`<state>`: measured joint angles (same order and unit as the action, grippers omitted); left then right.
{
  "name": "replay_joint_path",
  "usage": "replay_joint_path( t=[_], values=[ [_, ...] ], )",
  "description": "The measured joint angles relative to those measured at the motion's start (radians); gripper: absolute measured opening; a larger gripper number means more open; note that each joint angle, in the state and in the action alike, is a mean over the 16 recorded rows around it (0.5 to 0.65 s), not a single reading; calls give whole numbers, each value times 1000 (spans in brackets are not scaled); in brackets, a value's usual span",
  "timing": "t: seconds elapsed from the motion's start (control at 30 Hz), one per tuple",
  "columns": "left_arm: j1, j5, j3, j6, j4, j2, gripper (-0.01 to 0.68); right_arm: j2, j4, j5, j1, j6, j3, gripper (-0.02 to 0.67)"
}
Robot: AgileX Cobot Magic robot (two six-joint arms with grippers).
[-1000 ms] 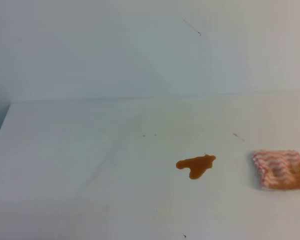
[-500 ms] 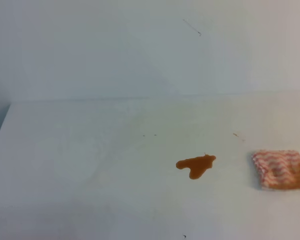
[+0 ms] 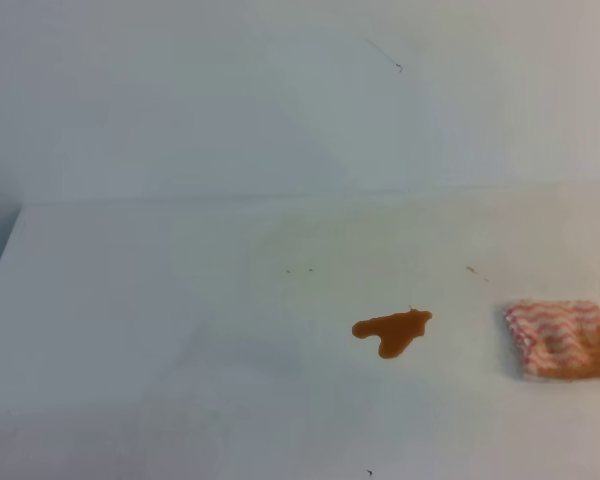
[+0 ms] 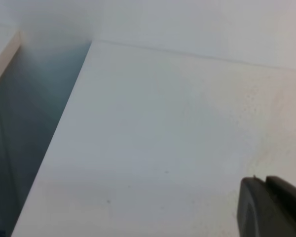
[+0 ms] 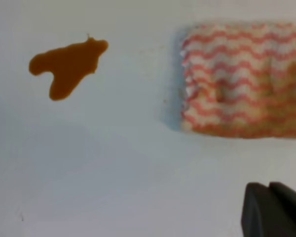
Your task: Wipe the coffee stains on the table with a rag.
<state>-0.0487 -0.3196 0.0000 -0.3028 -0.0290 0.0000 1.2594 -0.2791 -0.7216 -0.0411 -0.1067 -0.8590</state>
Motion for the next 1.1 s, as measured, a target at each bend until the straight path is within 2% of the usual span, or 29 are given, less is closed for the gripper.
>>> replay_joint_path(
  t=[0.13, 0.23, 0.6, 0.73, 0.87, 1.1],
  values=[
    [0, 1, 0, 0, 0, 0, -1, 98, 44, 55, -73, 38, -34, 18],
    [0, 1, 0, 0, 0, 0, -1, 167, 81, 85, -117, 67, -70, 58],
    [0, 2, 0, 0, 0, 0, -1, 401, 182, 111, -182, 121, -194, 338],
    [0, 2, 0, 0, 0, 0, -1, 477, 217, 127, -183, 143, -211, 413],
    [0, 2, 0, 0, 0, 0, -1, 545, 252, 146, -183, 169, -219, 443],
    [0, 2, 0, 0, 0, 0, -1, 631, 301, 168, -183, 209, -225, 433]
  ],
)
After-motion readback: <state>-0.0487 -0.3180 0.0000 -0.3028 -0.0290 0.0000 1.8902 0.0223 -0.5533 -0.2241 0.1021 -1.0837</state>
